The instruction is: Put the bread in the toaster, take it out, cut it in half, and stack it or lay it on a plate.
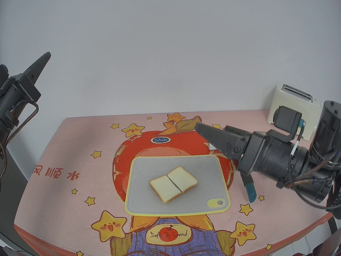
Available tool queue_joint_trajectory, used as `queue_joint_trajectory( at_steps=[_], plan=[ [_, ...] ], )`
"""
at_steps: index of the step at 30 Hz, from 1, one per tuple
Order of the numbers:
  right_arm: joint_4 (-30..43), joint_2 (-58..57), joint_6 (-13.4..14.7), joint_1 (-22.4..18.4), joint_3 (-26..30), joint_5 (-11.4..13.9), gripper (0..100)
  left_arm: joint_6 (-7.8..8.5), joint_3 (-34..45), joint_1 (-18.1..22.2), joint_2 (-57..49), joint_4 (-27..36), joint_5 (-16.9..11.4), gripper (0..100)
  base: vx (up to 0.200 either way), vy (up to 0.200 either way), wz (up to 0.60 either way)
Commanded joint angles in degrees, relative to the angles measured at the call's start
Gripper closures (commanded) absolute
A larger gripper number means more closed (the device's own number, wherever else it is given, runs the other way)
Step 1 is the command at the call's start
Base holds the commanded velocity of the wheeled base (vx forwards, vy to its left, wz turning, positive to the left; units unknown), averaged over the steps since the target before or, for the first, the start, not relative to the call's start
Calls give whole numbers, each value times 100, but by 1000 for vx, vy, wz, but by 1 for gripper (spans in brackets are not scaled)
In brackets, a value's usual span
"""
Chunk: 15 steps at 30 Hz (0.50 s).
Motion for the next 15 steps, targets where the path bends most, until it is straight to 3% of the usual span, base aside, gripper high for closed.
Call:
queue_joint_trajectory(
  at_steps=[1,4,6,15],
  plan=[
    [281,-212,-318,-20,51,7,0,-10,10,-1,5,-2,-1,100,0,0,0],
    [448,-300,-925,-90,314,-19,0,-1,10,-1,5,-2,-1,100,0,0,0],
    [413,-318,-1092,-64,508,-11,0,-1,1,-1,5,-2,-10,100,0,0,0],
    [202,-327,-1250,103,578,-11,0,-1,-8,-273,-21,-2,-1,100,0,0,0]
  ],
)
